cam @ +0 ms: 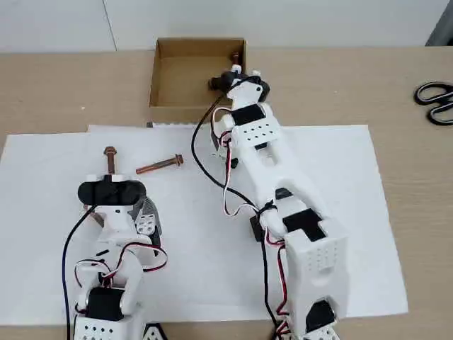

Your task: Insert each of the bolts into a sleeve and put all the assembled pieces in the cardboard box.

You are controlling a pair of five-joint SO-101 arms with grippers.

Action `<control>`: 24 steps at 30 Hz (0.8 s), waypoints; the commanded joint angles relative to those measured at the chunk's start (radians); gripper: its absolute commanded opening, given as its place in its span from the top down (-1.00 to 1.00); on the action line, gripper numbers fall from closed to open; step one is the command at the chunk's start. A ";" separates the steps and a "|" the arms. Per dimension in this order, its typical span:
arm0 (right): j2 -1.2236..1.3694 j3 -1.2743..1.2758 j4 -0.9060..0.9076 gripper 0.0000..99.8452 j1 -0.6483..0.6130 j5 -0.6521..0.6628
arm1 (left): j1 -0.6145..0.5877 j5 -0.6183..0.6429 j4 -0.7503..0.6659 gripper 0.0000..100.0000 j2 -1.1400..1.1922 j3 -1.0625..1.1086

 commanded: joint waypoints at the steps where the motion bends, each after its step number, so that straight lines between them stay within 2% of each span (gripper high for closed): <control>1: 0.044 -0.120 -0.008 0.68 0.022 -0.002 | -0.005 0.008 -0.012 0.99 -0.011 -0.002; 7: 0.182 -0.253 0.082 0.72 0.030 -0.006 | -0.005 0.008 -0.012 0.99 -0.011 -0.002; 13: 0.234 -0.288 0.143 1.00 0.028 -0.005 | -0.005 0.008 -0.012 0.99 -0.011 -0.002; 24: 0.151 -0.292 0.196 1.00 0.008 -0.005 | -0.005 0.008 -0.012 0.99 -0.011 -0.002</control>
